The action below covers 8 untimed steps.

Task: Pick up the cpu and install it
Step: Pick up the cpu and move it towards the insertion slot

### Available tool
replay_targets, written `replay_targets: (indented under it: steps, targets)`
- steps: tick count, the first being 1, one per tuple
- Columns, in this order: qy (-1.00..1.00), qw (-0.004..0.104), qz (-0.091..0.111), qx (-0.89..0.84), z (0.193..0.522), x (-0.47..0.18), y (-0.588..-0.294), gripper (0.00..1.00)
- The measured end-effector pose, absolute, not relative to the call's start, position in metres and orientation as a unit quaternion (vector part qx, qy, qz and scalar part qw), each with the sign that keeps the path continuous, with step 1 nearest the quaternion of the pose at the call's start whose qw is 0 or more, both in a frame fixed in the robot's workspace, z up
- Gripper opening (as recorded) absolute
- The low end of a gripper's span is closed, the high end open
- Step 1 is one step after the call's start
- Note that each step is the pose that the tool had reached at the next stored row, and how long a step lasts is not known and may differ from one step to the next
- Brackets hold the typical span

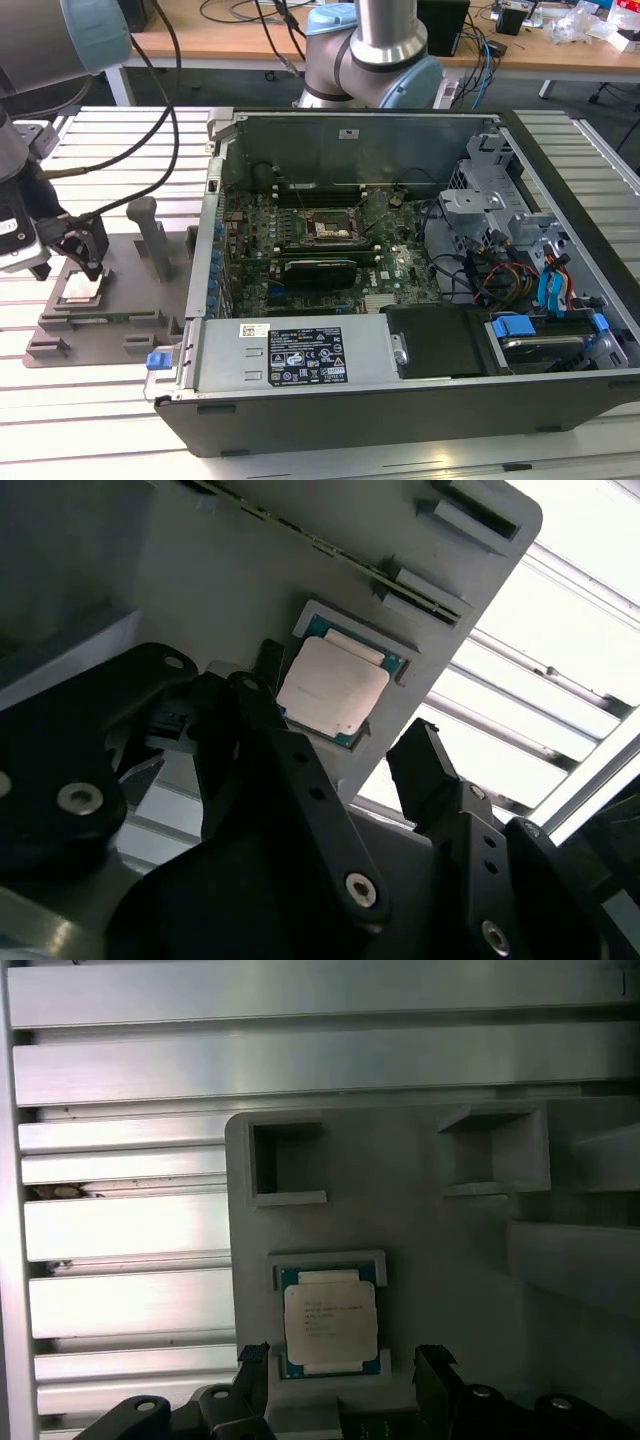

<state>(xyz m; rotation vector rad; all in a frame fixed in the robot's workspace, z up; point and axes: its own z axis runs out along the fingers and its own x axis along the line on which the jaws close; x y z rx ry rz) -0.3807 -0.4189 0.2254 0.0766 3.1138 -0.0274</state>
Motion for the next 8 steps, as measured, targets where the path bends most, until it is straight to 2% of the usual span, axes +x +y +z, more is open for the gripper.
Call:
replay_targets:
  steps: [8]
  targets:
    - [1.0,0.014,-0.011,-0.004,0.212,-0.379,-0.419,0.69]
